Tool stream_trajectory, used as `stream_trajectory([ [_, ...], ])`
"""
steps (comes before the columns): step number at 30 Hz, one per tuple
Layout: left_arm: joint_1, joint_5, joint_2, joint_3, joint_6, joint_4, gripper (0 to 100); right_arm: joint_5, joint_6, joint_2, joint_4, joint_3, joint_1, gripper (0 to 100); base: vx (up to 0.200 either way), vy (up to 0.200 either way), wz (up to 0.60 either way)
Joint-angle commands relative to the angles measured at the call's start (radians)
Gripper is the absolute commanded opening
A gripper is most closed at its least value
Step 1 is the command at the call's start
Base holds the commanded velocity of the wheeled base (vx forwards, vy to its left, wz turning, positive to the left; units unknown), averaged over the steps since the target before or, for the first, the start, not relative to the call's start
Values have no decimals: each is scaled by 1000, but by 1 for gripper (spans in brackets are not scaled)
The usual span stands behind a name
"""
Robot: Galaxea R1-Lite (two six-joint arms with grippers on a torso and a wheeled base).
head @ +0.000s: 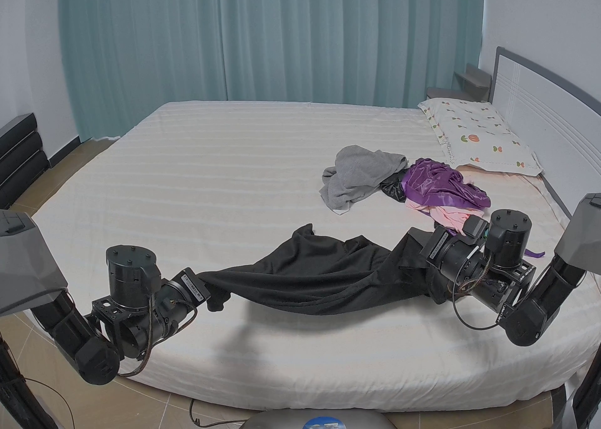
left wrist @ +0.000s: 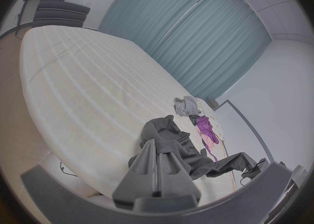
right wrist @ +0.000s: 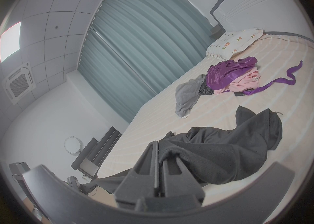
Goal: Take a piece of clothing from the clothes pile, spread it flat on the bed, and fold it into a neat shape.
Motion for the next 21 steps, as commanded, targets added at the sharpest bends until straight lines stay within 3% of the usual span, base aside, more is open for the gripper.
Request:
stream_trajectory([
  [1,3,1,-4,3,2,-2,0,0,0,21,-4,-1,-9,0,0,200,0],
  [21,3,-5,-27,3,0,-1,0,-2,-3,9,-36,13,-10,0,0,200,0],
])
